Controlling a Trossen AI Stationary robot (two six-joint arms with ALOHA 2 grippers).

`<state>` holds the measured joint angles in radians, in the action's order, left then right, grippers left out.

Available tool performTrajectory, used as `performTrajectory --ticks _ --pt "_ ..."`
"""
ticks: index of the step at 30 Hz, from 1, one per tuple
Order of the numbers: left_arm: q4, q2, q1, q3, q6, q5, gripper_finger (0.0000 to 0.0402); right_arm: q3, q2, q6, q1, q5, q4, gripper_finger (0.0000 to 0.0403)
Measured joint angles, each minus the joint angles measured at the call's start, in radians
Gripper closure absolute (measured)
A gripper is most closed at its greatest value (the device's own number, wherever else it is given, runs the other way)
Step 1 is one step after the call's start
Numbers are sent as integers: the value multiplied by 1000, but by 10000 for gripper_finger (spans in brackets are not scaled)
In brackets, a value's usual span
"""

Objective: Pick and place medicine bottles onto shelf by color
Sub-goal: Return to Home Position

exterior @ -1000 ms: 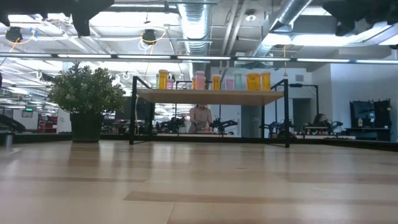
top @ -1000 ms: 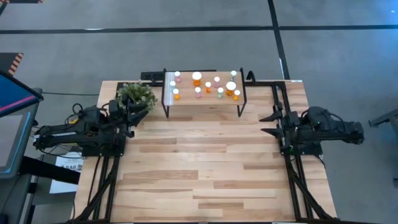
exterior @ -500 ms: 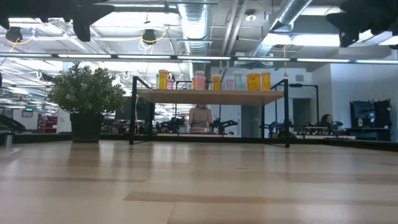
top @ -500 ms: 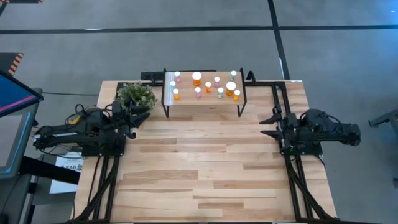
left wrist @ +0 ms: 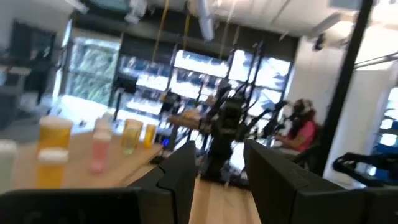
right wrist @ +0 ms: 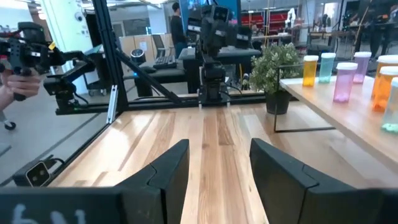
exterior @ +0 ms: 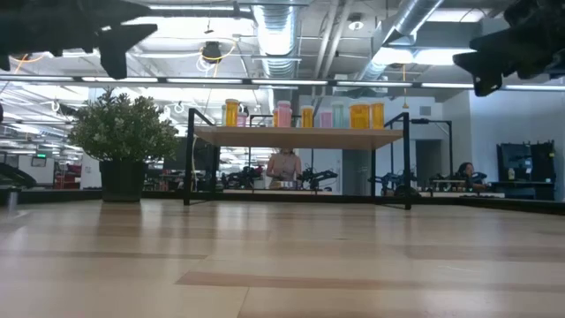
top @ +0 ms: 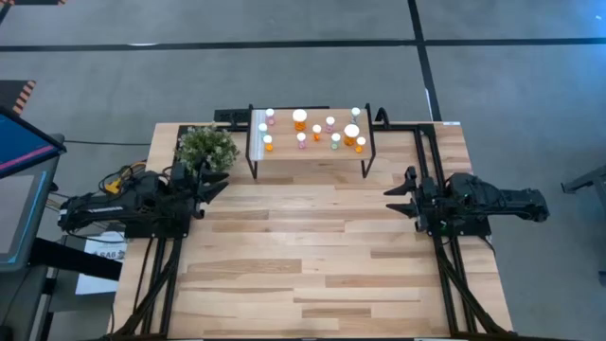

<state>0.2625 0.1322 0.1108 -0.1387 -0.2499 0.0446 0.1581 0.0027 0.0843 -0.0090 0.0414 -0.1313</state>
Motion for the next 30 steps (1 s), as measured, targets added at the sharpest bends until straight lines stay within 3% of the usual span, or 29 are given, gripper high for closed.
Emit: performTrajectory --ticks 5,12,18,22,26,30 --pt "-67 -135 0 0 67 -11 278 -2 0 21 0 0 -13 212" --pt "-134 -116 0 9 70 -12 278 -2 0 24 1 -26 -59 212" --pt "-140 -127 0 105 53 -15 279 -54 1 49 -1 -73 -56 212" --pt "-160 -129 0 127 45 -17 302 -86 0 58 -9 -86 -21 218" --pt "-157 -129 0 128 53 -72 359 -91 0 25 -10 -75 13 260" --pt "-168 -129 0 129 65 -106 395 -102 1 -11 -11 -74 36 341"
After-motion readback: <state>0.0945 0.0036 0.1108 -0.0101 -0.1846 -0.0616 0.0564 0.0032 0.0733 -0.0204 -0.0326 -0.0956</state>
